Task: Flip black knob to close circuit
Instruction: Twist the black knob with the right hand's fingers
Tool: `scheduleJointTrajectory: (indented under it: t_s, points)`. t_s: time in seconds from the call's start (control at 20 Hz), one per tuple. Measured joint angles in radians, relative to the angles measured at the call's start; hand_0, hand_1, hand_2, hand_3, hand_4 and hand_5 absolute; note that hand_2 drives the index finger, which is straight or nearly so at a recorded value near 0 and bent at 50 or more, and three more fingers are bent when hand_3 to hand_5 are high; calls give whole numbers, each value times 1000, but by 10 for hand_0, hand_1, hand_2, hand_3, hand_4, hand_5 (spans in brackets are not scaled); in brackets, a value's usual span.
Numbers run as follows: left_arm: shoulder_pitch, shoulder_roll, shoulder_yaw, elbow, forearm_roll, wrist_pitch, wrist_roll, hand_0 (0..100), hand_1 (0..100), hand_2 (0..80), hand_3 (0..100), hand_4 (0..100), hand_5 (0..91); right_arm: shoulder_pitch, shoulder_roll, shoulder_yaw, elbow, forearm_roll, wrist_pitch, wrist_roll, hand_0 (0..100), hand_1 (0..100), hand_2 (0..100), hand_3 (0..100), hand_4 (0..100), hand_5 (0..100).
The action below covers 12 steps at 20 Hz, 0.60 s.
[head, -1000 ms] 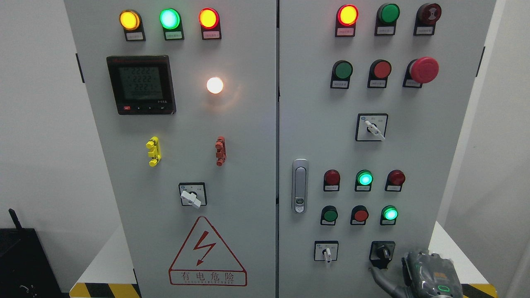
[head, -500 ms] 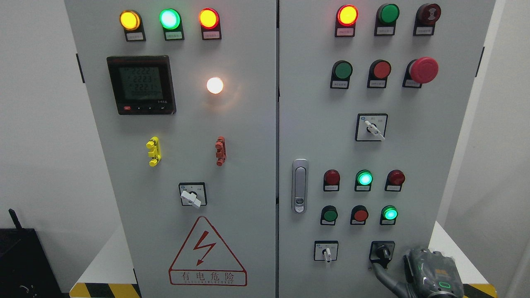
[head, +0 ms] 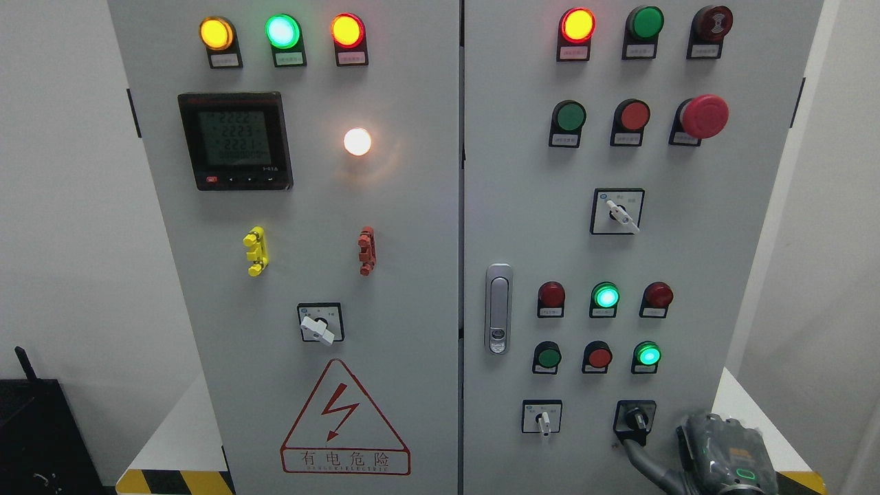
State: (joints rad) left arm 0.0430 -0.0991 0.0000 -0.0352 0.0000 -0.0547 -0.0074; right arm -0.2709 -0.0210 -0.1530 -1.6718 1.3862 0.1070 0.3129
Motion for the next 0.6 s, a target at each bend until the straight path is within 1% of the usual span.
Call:
scheduleJointTrajectory:
  t_s: [0.3,0.55,0.6]
  points:
    - [0,0,0,0,0,0,0,0,0,0,50,26,0,0,-19,-12,0,-25,9,2,0,0,910,1000,795,805]
    - [0,0,0,0,0,0,0,0,0,0,50,27,0,6,-27,-16,-5,-32,16,6,0,0,909,1000,795,806]
    - [0,0,0,0,0,0,0,0,0,0,50,27,0,9,-28,-16,-6,-33,17,-3,0,0,909,1000,795,806]
